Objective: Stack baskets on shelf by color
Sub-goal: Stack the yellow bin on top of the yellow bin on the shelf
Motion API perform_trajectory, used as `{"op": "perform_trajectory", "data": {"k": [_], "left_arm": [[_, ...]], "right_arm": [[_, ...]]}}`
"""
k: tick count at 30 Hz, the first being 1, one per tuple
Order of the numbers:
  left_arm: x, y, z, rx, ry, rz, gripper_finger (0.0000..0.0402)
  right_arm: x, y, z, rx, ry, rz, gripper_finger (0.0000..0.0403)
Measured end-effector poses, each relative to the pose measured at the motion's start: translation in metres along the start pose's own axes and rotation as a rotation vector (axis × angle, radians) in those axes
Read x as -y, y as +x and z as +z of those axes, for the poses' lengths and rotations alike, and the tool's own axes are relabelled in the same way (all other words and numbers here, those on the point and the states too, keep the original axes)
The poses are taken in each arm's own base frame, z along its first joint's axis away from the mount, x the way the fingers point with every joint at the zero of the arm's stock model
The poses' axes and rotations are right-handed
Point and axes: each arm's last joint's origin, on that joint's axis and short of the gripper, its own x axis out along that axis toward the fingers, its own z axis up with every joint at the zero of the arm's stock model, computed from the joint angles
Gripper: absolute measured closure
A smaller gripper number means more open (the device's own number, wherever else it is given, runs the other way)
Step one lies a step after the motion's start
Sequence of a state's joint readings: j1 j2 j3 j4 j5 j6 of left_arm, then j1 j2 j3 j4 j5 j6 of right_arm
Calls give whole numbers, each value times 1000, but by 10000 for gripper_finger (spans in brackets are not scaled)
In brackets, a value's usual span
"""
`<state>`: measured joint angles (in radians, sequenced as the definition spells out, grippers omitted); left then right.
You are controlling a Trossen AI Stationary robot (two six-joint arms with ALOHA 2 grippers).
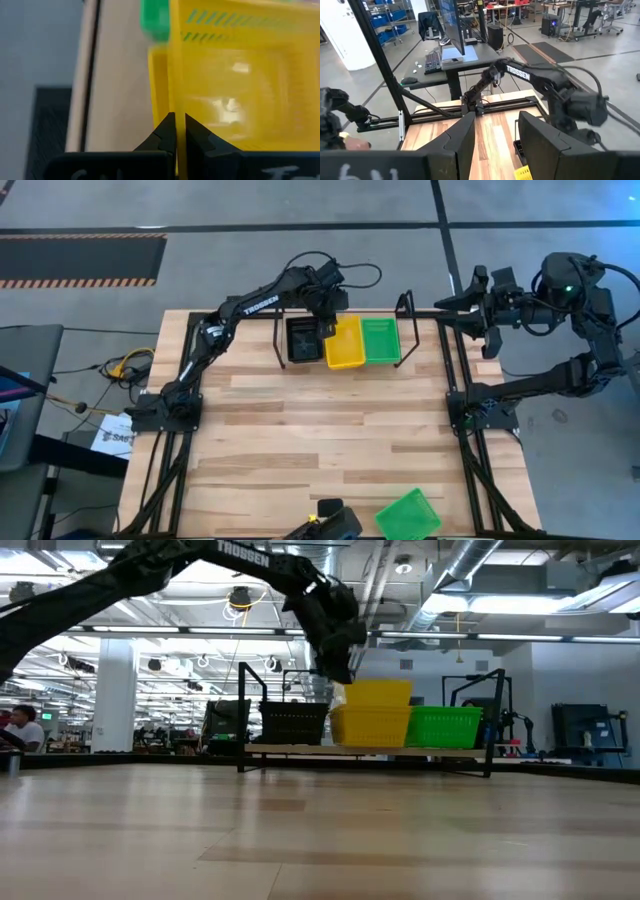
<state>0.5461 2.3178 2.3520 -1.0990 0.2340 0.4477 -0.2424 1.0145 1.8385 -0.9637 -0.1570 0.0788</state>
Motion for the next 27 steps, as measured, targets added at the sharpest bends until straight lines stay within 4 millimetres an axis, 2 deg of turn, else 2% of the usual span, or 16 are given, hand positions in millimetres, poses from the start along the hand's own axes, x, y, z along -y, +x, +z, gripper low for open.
{"op": "perform_trajectory", "data": {"k": [2,4,13,21,27], "left_arm": [[-2,13,-4,-39,-7,5,401],[-3,17,-5,-57,-6,25,401],[-4,21,2,-6,-4,73,395],[-2,21,-3,-55,-44,71,330],[5,20,3,-43,-45,79,274]], "right_arm": [[0,0,0,0,0,1,231],[0,0,0,0,0,0,232],[0,0,0,0,-7,-1,230],[0,0,0,1,-12,-1,233],[0,0,0,0,-37,-1,232]]}}
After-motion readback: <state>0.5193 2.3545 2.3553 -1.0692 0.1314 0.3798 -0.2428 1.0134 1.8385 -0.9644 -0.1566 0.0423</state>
